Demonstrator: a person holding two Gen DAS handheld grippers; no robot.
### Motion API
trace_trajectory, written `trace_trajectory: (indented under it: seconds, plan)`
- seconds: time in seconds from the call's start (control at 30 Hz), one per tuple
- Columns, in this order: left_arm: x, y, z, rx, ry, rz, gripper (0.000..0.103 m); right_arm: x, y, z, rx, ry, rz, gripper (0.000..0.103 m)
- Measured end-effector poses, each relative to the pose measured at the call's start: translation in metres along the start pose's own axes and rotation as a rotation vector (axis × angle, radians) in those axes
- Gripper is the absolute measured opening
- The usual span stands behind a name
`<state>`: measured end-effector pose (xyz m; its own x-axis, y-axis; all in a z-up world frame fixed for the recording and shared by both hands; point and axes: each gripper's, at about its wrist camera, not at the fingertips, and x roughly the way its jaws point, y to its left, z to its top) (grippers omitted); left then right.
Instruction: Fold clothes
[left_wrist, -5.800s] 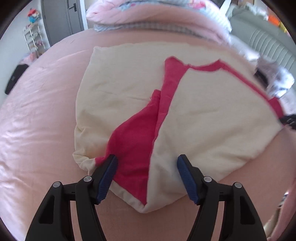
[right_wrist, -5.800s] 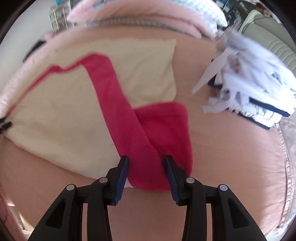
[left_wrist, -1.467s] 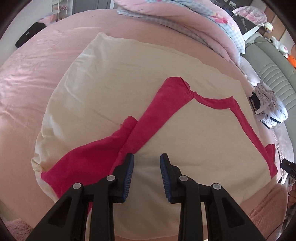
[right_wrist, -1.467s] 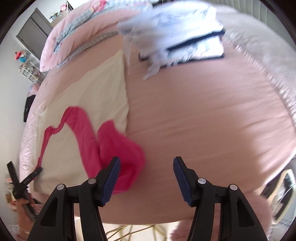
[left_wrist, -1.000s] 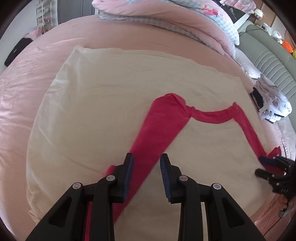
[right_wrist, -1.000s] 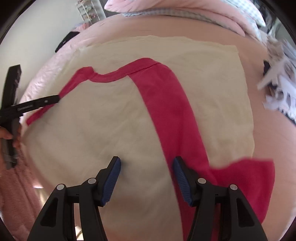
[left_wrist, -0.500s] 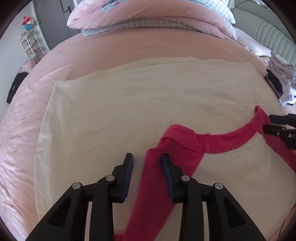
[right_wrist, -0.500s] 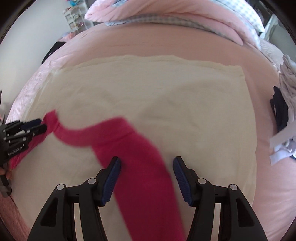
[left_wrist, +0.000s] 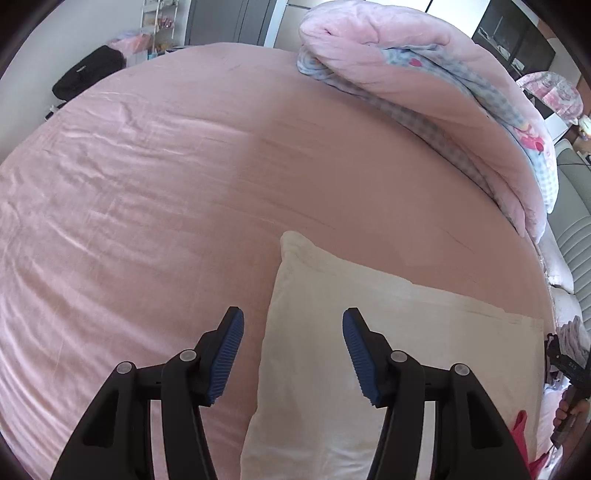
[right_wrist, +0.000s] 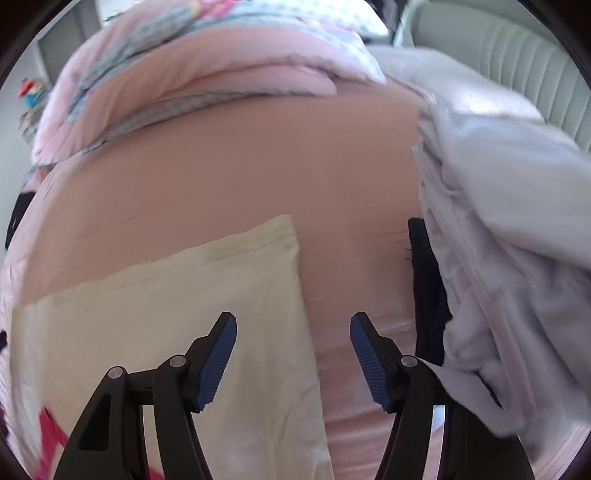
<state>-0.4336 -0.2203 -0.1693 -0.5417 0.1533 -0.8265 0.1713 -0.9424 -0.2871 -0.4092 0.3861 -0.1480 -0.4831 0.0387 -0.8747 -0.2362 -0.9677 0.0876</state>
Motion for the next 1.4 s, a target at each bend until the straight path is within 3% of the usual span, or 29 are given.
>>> trace_trajectory:
  seconds: [0.17,0.43,0.47,0.5,0.53,0.57,0.67,0.73,0.83,0.93,1.1,1.23,1.4]
  plan:
    - [0.029,-0.019,0.002,0.046,0.056,-0.021,0.053,0.030,0.001,0.015,0.023,0.032,-0.055,0.064]
    - [0.041,-0.031,0.004,0.082,0.026,-0.048,0.058,0.063,0.004,0.037,-0.001,0.024,0.003,0.073]
    - [0.043,-0.032,0.005,0.092,0.025,-0.056,0.058,0.065,0.006,0.041,-0.012,0.023,0.019,0.066]
    - [0.045,-0.033,0.007,0.103,0.024,-0.064,0.036,0.067,0.008,0.045,-0.025,0.022,0.033,0.055]
    - [0.046,-0.034,0.009,0.113,0.023,-0.072,0.016,0.067,0.010,0.049,-0.047,0.021,0.045,0.028]
    - [0.048,-0.036,0.010,0.124,0.022,-0.080,0.006,0.066,0.013,0.052,-0.058,0.031,0.082,0.006]
    - [0.034,-0.046,0.012,0.168,-0.016,-0.082,0.005,0.050,0.019,0.051,-0.069,0.027,0.158,0.006]
    - [0.013,-0.050,0.015,0.190,-0.055,-0.098,0.005,0.027,0.024,0.048,-0.113,-0.026,0.167,0.006]
    - [-0.037,-0.059,0.016,0.256,-0.118,-0.142,0.005,-0.023,0.028,0.038,-0.201,-0.099,0.266,0.005]
    - [-0.095,-0.068,0.006,0.349,-0.166,-0.171,0.005,-0.071,0.041,0.026,-0.301,-0.161,0.293,0.005]
    - [-0.183,-0.067,-0.039,0.426,-0.224,-0.213,0.005,-0.146,0.016,-0.012,-0.279,-0.235,0.373,0.005]
    - [-0.216,-0.050,-0.098,0.379,-0.203,-0.242,0.005,-0.177,-0.017,-0.074,-0.242,-0.170,0.432,0.005]
    - [-0.193,-0.004,-0.167,0.197,-0.091,-0.189,0.005,-0.197,-0.059,-0.150,-0.162,-0.069,0.480,0.005]
